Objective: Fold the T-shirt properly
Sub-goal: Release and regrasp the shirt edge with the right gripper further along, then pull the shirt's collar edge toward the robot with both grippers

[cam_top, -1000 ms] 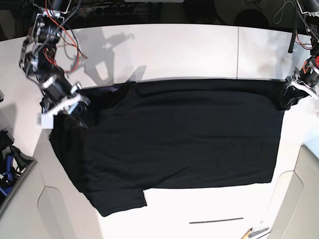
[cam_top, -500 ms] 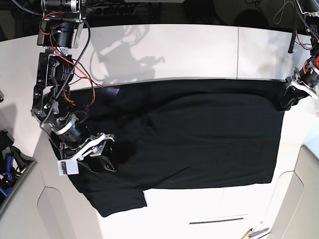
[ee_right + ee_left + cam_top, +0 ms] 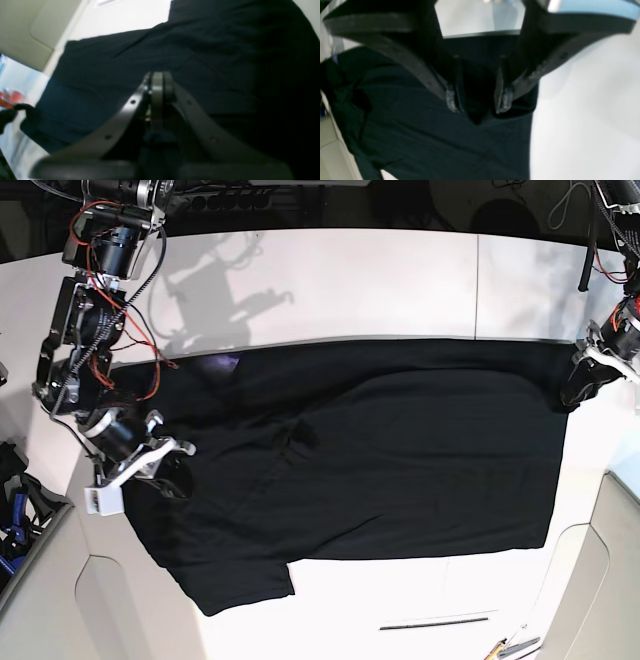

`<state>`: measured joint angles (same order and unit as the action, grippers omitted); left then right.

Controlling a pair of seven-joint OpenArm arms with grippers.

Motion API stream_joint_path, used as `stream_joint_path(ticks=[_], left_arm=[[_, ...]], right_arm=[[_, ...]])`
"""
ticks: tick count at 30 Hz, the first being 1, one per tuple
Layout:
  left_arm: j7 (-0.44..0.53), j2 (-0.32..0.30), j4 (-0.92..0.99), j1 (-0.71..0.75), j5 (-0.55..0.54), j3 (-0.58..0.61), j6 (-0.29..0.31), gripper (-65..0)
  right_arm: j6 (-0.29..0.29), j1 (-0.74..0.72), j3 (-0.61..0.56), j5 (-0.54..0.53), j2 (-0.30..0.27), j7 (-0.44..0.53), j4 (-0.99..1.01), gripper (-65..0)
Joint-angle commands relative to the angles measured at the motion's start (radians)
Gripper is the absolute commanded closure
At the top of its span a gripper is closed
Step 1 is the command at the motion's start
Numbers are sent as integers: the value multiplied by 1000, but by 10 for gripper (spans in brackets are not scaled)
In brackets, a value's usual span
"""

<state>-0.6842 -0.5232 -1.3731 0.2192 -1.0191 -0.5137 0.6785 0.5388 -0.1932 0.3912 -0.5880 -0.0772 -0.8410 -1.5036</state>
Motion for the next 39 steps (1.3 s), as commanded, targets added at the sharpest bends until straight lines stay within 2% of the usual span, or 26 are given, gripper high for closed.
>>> stream_joint_path(ticks=[1,4,8,12,14,18,22,27,33,35,39], left_arm=[[14,-23,-33,-8,-22,-10,20,-236],[34,-22,-82,-12,45,-10,20,-236],[60,-23,-92,-64,204,-10,20,-237],[52,-23,-92,-103,270,-10,10,-246],[48,-23,-92,-102,268,-10,10,-247],[23,-27,-92,-102,277,-10,13,-317],[-1,-28,-92,-100,264,-11,-9,-317],[-28,-28,-94,-100,158,-12,20,-316],[-187,-24,-134,-100,24,-17,20,-312],[-218,-17,-133,-99,25,-17,20,-271],[-227,11,-131,-97,63,-16,20,-120]], right_arm=[[11,-8,23,-34,-6,16,-21,0],[13,29,77,-48,-6,18,-21,0],[12,86,100,-51,-6,25,-21,0],[12,114,99,-53,-6,30,-21,0],[12,114,99,-59,-6,30,-21,0],[12,114,99,-67,-9,30,-21,0],[12,113,98,-67,-16,33,-21,0],[13,114,98,-67,-20,33,-21,0],[13,114,98,-66,-20,33,-21,0],[13,114,98,-66,-20,33,-21,0],[13,114,98,-66,-19,37,-21,0]])
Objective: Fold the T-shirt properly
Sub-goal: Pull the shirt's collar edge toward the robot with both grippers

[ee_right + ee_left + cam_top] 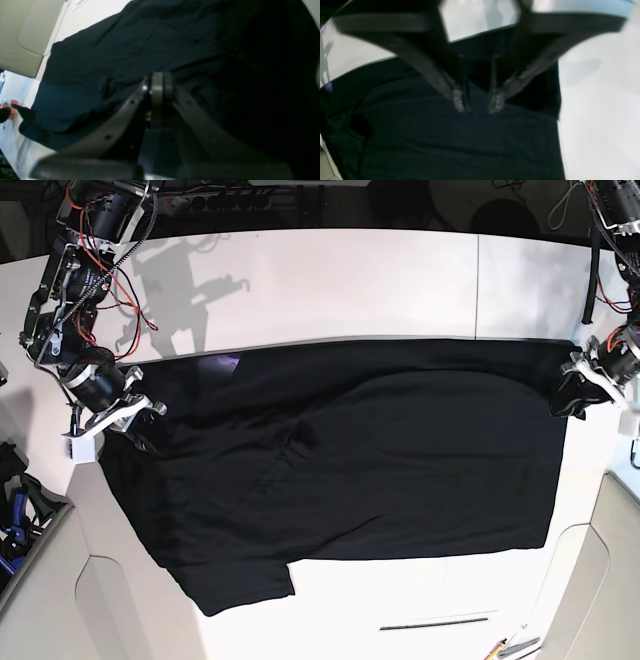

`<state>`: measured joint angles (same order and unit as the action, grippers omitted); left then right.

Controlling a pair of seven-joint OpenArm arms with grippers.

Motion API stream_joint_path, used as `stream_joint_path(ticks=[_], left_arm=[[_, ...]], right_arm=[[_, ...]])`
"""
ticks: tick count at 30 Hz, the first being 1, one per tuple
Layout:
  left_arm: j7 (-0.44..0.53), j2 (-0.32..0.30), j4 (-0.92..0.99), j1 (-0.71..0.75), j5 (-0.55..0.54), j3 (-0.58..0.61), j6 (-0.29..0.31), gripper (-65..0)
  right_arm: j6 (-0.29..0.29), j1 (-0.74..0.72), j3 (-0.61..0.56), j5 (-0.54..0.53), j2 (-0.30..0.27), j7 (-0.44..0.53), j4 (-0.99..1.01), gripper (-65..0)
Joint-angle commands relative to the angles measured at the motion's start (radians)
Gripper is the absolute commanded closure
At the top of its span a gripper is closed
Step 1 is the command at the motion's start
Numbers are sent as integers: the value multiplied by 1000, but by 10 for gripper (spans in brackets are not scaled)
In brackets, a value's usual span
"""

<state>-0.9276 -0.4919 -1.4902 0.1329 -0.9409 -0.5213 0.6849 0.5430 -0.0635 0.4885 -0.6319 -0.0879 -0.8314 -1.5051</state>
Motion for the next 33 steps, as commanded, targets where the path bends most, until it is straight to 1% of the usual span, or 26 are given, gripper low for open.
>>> stream_joint_path(ticks=[1,3,4,7,10,13,15,17,19,22,24,28,29,32,33], left_arm=[[27,-15,-14,-11,-2,-8,13,-82],[55,-6,-14,-11,48,-5,13,-16],[75,-3,-14,-11,85,0,13,0],[125,-5,-2,-13,195,43,13,0],[199,-4,27,-18,299,121,8,0],[281,-5,58,-20,399,213,-58,0],[326,-4,81,-22,465,266,-105,0],[346,-4,108,-31,516,306,-151,0],[349,-5,132,-42,555,328,-180,0],[349,-6,141,-49,563,328,-203,0],[349,-13,141,-52,557,322,-203,0],[348,-27,140,-52,483,285,-201,0],[348,-27,140,-52,467,268,-190,0],[348,-26,140,-52,430,212,-129,0],[348,-26,140,-51,428,197,-119,0]], right_arm=[[8,-16,0,-22,-9,28,-19,0],[11,-16,0,-7,-9,42,-19,0],[11,-16,0,16,-9,58,-19,0],[11,-16,0,92,-10,100,-19,0],[11,-16,0,109,-14,102,-19,0],[11,-16,-3,130,-14,117,-19,0],[10,-16,-11,173,-14,134,-19,0],[2,-16,-24,212,-14,145,-19,0],[2,-16,-41,240,-15,154,-19,0],[2,-16,-63,274,-17,164,-18,0],[-1,-16,-79,289,-26,171,-16,0],[-16,-16,-109,315,-56,179,-13,0],[-16,-16,-113,314,-65,181,-13,0],[-16,-13,-115,315,-81,181,-13,0],[-16,-11,-115,315,-86,183,-13,0]])
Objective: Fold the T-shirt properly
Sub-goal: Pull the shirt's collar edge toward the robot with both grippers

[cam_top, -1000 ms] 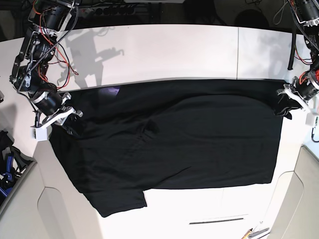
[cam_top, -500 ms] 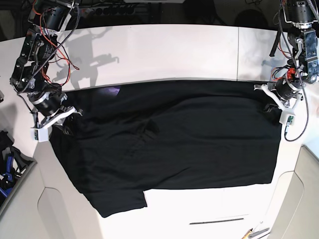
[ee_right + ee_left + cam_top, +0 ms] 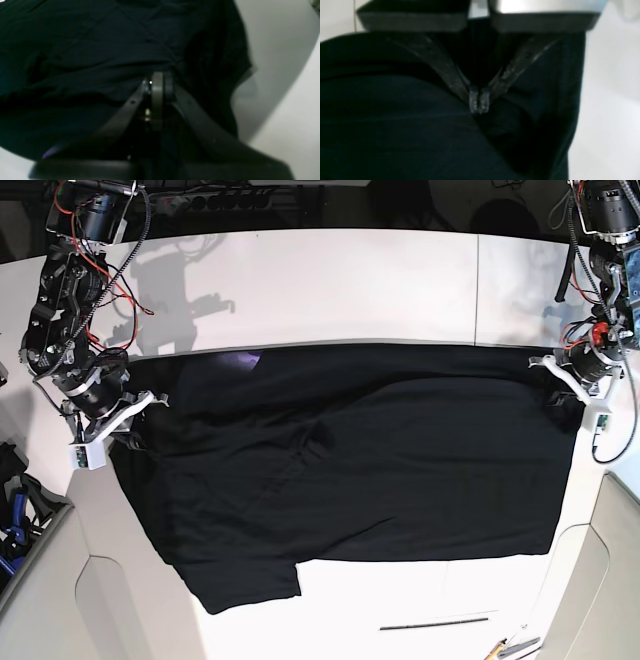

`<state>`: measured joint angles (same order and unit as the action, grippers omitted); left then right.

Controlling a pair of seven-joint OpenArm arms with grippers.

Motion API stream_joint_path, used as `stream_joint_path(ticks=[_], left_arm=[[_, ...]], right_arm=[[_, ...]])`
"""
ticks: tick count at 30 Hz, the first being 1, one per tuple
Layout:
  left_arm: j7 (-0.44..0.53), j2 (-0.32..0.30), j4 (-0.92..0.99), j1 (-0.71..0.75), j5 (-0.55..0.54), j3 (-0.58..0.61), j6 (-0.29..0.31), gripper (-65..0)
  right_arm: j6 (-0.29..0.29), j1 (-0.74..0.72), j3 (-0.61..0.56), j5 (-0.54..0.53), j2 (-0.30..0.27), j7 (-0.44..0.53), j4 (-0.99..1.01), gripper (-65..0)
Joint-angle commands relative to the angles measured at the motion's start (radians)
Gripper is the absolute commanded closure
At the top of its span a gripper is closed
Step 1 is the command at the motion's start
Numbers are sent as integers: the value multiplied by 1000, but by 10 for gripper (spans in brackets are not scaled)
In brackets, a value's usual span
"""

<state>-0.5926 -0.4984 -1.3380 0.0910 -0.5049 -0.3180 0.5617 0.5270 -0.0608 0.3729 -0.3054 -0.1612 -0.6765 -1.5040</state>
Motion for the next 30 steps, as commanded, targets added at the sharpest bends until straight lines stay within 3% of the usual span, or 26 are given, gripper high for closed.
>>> stream_joint_path(ticks=[1,4,7,9,15,20,26,30], left_arm=[[13,-20,-12,-10,-8,-19,4,0],[13,-20,-12,-10,-47,-36,6,0],[13,-19,-12,-10,-138,-36,87,0],[12,-19,-12,-10,-165,-36,109,0],[-11,-16,-12,-10,-105,-36,100,0],[-13,-3,-8,-1,25,-36,-6,0],[-78,-3,-8,31,-10,-36,-11,0],[-139,-3,-9,74,-96,-36,29,0]], right_arm=[[0,-12,1,-8,-16,29,-14,0],[0,-11,0,-8,-19,30,1,0],[0,-13,-2,-8,-19,40,43,0],[0,-13,-2,-8,-19,42,95,0],[0,-13,-2,-8,-20,76,237,0],[1,-13,-2,-8,-27,74,241,0],[1,-9,-2,-10,-29,14,240,0],[1,22,-2,-55,-56,-28,230,0]])
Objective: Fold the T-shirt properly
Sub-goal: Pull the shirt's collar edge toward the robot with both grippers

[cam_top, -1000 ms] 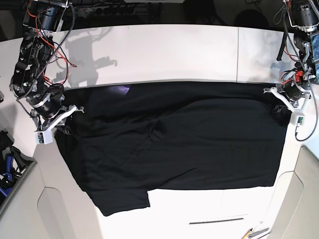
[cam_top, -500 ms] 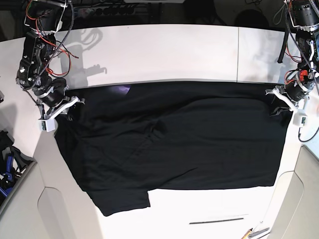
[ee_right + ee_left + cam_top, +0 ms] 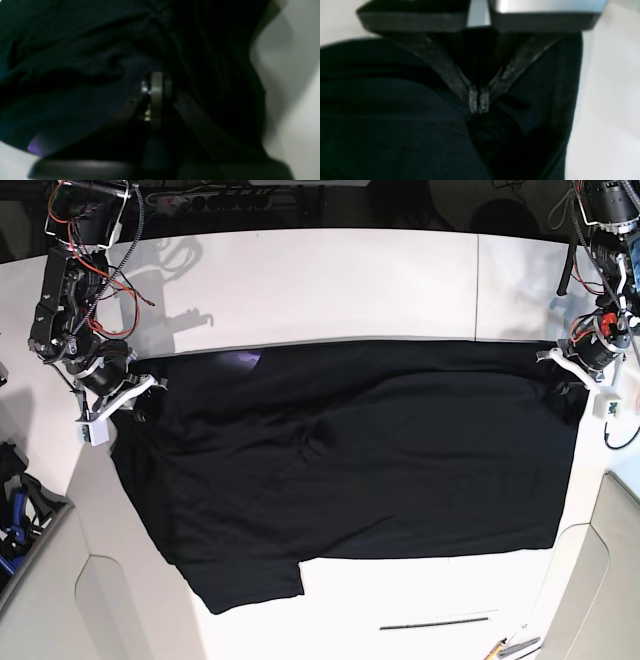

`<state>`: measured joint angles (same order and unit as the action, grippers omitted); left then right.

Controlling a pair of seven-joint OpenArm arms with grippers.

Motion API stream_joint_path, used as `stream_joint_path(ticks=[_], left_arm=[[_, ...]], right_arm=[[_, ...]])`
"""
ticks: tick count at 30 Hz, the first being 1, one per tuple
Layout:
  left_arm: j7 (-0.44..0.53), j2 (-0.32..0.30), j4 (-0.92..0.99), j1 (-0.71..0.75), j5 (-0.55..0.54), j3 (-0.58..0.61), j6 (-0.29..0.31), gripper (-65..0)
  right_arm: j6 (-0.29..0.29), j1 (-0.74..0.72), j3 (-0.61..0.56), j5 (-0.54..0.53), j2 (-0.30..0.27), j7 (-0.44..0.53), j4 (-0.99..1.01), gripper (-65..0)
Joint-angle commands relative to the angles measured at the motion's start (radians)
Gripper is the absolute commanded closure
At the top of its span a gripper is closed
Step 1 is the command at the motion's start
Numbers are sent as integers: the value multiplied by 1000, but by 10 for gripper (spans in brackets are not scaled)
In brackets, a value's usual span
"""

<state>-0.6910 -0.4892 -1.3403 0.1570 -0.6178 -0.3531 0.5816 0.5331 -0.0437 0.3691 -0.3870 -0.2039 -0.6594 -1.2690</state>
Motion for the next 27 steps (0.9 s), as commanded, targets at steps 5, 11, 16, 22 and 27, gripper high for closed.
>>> stream_joint_path(ticks=[5,11,16,22,27], left_arm=[[-66,-12,-7,79,-82,-1,11,0],[-164,-12,-40,144,-221,-1,71,0],[-181,13,-103,216,-238,-22,85,0],[-182,64,-166,306,-239,-142,97,0],[-183,69,-178,346,-246,-240,117,0]], right_arm=[[-5,92,8,-42,-52,-105,-104,0],[-5,202,16,-40,-54,-136,-270,0],[-6,273,24,-40,-54,-153,-340,0],[-6,345,72,-40,-54,-172,-362,0],[-6,385,143,-57,-54,-183,-362,0]])
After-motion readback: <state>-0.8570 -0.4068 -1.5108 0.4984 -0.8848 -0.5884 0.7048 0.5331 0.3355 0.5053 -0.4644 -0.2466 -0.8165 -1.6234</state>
